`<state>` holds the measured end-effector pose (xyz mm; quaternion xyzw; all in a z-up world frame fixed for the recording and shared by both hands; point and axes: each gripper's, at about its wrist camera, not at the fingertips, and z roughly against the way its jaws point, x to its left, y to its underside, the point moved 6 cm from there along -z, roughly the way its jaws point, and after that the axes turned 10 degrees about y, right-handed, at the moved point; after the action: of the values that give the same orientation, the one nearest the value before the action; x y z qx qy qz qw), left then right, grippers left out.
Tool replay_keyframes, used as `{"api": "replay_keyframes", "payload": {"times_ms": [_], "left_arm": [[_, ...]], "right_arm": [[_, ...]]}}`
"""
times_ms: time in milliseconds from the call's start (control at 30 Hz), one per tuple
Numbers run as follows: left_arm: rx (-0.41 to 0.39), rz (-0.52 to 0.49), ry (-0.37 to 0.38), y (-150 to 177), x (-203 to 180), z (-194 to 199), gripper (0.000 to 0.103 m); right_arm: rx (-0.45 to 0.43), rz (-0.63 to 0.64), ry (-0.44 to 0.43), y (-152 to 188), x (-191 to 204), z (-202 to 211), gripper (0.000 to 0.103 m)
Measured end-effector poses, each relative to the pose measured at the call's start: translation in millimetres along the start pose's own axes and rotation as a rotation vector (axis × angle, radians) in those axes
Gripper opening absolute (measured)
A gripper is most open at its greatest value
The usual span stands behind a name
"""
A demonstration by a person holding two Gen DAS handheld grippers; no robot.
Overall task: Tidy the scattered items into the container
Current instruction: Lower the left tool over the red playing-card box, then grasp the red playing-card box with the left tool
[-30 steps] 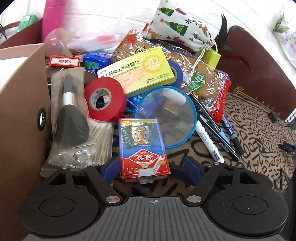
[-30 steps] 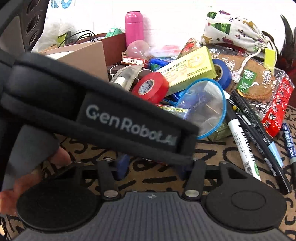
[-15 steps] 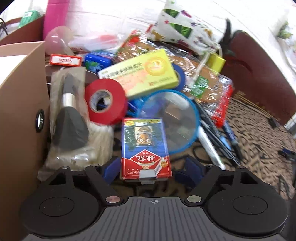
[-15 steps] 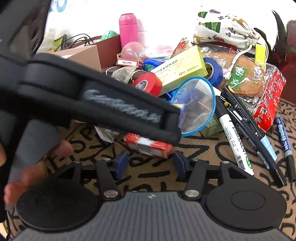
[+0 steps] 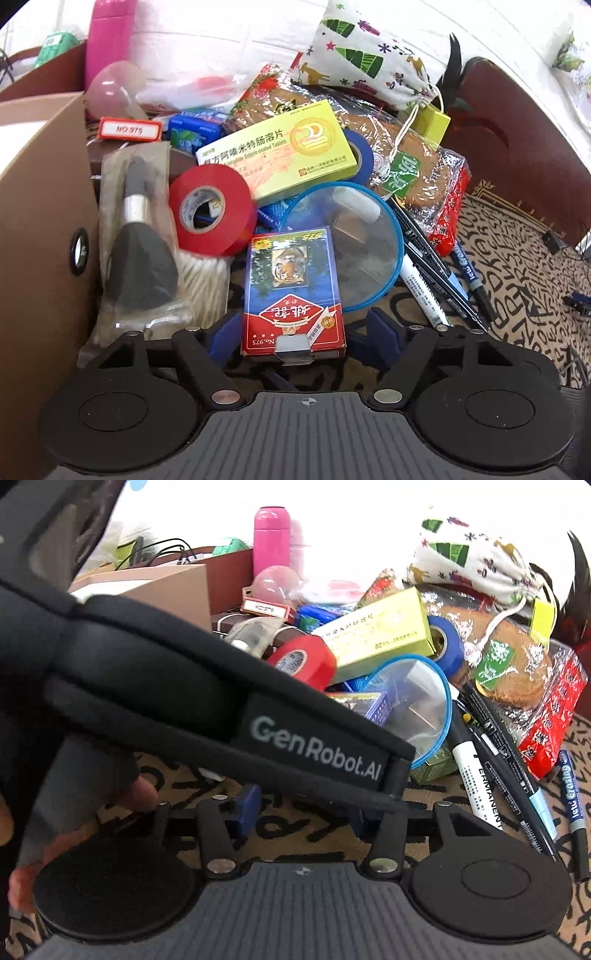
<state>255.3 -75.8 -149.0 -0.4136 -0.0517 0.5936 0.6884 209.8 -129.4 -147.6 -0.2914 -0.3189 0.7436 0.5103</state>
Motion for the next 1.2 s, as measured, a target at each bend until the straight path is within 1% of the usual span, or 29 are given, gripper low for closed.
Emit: {"api": "replay_keyframes", "payload": {"times_ms": [33,100,133,200,233,300,333,367,433,500,533,600,700,733,767,800,833,867,900,933,1000,1067,1133,1167,1200], "left_arm": [[0.005,-0.002,0.003,3,-1,2,0.077],[0.031,0.002,0.024,12,-5,6,0.073],[0.048,0.011,0.046,18,-8,8,0.066],[0.069,0.02,0.066,32,-12,15,0.063],[0.081,0.017,0.08,40,-14,19,0.063],[0.093,0.031,0.117,53,-17,27,0.062],[0.095,0.042,0.134,57,-18,31,0.064],[0.093,0.055,0.142,59,-17,34,0.068],[0.072,0.062,0.121,57,-15,38,0.073],[0.048,0.056,0.087,51,-12,40,0.077],[0.039,0.06,0.078,48,-10,40,0.078],[0.025,0.067,0.069,41,-8,40,0.078],[0.009,0.063,0.045,31,-4,40,0.078],[0.011,0.061,0.032,29,-2,39,0.075],[0.011,0.051,0.027,28,-1,38,0.067],[0.012,0.047,0.027,27,-1,36,0.062],[0.02,0.054,0.039,26,-1,35,0.051],[0.028,0.063,0.058,26,-1,34,0.045],[0.031,0.063,0.067,26,-2,33,0.045],[0.031,0.06,0.069,26,-2,33,0.045],[0.035,0.054,0.048,27,-1,30,0.047],[0.04,0.053,0.041,27,-1,27,0.047],[0.039,0.068,0.058,27,-1,26,0.047],[0.038,0.074,0.063,27,-1,26,0.045],[0.038,0.074,0.062,26,-1,26,0.042]], "right_arm": [[-0.002,-0.002,-0.01,2,1,4,0.053],[-0.005,0.002,-0.047,7,5,15,0.045],[-0.004,0.01,-0.069,11,8,20,0.043],[0.017,0.037,-0.072,20,16,30,0.043],[0.03,0.05,-0.069,27,19,35,0.042],[0.054,0.03,-0.076,39,21,45,0.041],[0.058,0.01,-0.081,44,20,50,0.041],[0.057,-0.005,-0.085,47,19,56,0.041],[0.049,-0.02,-0.066,49,17,63,0.042],[0.035,-0.021,-0.035,47,15,66,0.049],[0.027,-0.026,-0.025,45,14,66,0.051],[0.012,-0.039,-0.011,38,10,60,0.053],[-0.005,-0.033,0.007,30,11,51,0.054],[-0.006,-0.031,0.012,29,12,50,0.053],[-0.007,-0.028,0.016,30,14,51,0.053],[-0.007,-0.021,0.019,31,18,53,0.053],[-0.004,-0.012,0.024,30,19,50,0.053],[-0.001,-0.001,0.026,28,20,47,0.054],[0.004,0.01,0.023,28,21,45,0.058],[0.009,0.016,0.014,28,20,45,0.059],[0.016,0.004,-0.009,31,18,45,0.064],[0.022,-0.002,0.013,30,14,41,0.064],[0.022,0.01,0.037,29,12,37,0.064],[0.02,0.017,0.041,28,12,35,0.063],[0.018,0.027,0.044,27,13,32,0.059]]}}
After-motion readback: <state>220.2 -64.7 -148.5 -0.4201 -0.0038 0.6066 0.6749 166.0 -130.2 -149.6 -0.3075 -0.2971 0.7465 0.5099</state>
